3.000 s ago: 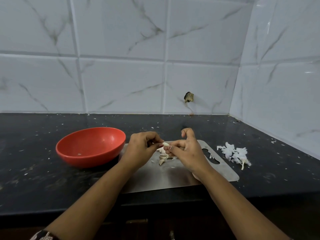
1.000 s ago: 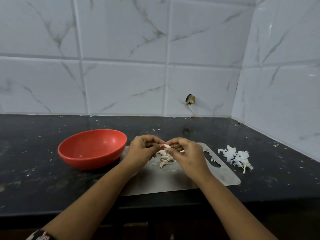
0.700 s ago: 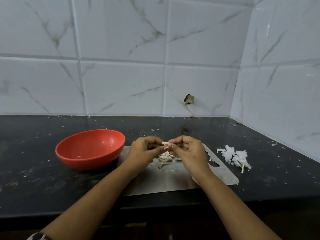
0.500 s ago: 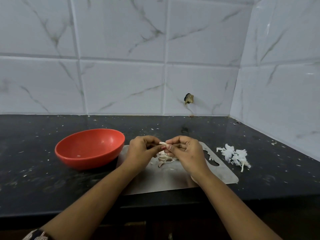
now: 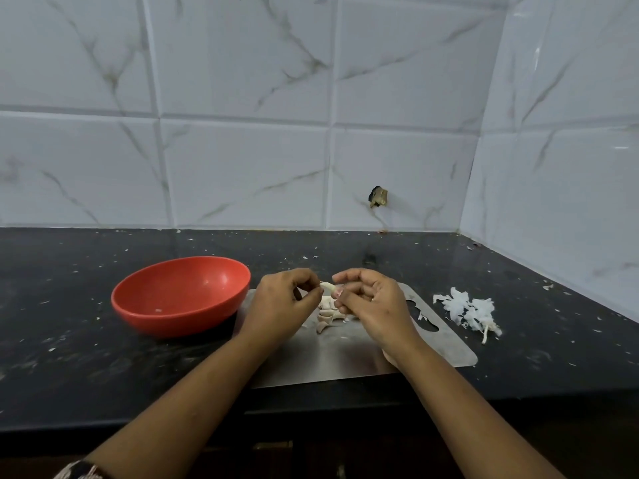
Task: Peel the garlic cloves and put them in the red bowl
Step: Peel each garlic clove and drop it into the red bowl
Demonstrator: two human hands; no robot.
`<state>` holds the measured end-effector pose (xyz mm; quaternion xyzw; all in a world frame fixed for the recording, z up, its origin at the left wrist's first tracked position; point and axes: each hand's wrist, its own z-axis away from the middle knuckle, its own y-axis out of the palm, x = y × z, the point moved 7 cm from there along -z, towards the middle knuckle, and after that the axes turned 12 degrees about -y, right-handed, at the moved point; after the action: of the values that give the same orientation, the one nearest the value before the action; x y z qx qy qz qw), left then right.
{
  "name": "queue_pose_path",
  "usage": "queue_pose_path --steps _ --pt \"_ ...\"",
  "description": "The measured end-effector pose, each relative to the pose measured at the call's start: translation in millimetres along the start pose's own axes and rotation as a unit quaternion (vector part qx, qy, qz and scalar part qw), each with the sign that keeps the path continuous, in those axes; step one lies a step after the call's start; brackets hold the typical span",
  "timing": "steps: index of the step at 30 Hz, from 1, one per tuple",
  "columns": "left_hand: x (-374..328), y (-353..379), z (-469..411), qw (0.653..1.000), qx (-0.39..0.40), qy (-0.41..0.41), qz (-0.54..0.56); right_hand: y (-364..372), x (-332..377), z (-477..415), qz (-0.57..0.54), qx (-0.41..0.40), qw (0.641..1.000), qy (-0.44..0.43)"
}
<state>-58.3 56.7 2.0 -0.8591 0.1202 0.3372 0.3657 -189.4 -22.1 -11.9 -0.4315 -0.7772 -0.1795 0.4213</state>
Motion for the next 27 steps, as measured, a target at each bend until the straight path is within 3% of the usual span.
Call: queue_pose_path --steps 4,15,23,27 --pt "7.7 -7.2 -4.1 0.999 -0.03 -0.017 -0.027 -4.3 -1.0 -1.0 0.024 -0.014 1.0 -0.014" --pt "7.1 1.8 -4.9 1.0 0.011 0.004 -0.019 -6.2 0.7 -1.7 0.075 -0.012 0.996 -0.039" --pt "-3.3 2.9 -0.1 0.997 0.021 0.057 -0.048 -2.2 -1.4 -2.9 0.059 0.003 0.997 -0.044" --pt "-12.6 2.4 3.6 0.991 0.009 0.093 -0.09 2.1 -5.1 -2.7 0.13 0.033 0.989 -0.058"
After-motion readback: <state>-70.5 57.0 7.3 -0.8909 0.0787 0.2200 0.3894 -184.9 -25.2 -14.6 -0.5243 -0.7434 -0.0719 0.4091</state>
